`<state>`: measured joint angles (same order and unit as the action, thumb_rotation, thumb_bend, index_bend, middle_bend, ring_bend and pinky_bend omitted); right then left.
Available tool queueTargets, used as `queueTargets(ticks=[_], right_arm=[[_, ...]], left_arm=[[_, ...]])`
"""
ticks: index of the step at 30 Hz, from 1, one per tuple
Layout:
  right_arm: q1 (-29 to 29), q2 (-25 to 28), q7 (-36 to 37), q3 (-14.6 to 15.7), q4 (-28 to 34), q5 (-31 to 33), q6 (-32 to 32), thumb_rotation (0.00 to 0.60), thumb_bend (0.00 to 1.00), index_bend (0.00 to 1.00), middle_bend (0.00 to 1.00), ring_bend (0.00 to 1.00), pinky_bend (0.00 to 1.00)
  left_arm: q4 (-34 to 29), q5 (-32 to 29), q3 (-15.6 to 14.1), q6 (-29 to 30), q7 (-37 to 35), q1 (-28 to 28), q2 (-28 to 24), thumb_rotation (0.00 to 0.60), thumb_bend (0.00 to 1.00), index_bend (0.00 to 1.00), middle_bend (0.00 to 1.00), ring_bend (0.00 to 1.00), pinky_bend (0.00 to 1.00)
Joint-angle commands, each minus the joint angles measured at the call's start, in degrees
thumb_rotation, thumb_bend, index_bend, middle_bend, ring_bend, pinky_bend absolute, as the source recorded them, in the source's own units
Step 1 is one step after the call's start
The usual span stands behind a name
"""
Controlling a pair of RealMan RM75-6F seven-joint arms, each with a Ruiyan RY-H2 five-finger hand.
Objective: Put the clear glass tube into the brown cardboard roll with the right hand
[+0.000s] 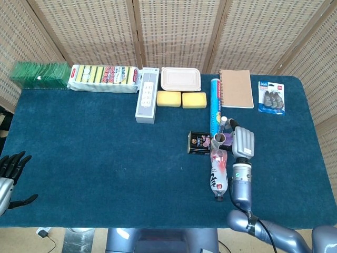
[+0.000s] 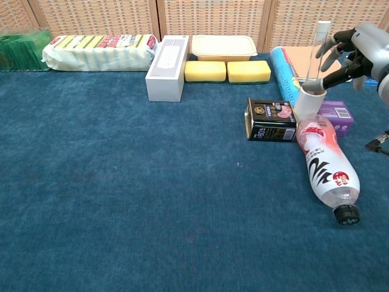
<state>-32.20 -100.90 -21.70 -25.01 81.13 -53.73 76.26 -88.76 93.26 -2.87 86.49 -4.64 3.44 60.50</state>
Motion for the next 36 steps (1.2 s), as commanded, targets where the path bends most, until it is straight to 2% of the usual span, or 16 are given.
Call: queueTargets(ticks=[1,13,25,29,36], right_arm=[[-0.4,-0.3,-0.3,0.1,-0.4,0.0,0.1,0.510,0.18,0.34,0.43,0.56,0.71],[-2.2,-2.2,-0.8,-0.1,-3.8,-0.6,0.2,0.515,0.21,0.41,0.47,0.61,0.73],[-3.1,-3.1,-0.5,0.2,-7.0,-0.7,-1.0,0.565,0.22,0.44,0.50,0.63,0.74],[-3.4,-3.1,-0.5,0.3,-7.6,-1.1,-1.2,0.599,0.23,0.45,0.51,0.63,0.74],[-3.6,-2.3,-1.1,0.3,-7.6,-1.7,-1.2,0.600,0.24,0.46,0.51,0.64,0.75]], left_arm=[[0.0,0.0,0.0,0.0,-0.1,0.0,0.0,0.536,0.08,0.02,0.00,0.00,0.00],[0.3,-0.3,0.1,-0.3,-0.9,0.1,-0.2,0.536,0.08,0.02,0.00,0.00,0.00],[0.0,-1.0,0.4,-1.3,-0.4,0.6,-0.3,0.542,0.08,0.02,0.00,0.00,0.00],[-0.1,-1.3,0.4,-1.5,-0.4,0.7,-0.3,0.536,0.08,0.02,0.00,0.00,0.00],[-0.2,-1.6,0.6,-1.8,-0.4,0.8,-0.4,0.539,0.08,0.02,0.00,0.00,0.00]])
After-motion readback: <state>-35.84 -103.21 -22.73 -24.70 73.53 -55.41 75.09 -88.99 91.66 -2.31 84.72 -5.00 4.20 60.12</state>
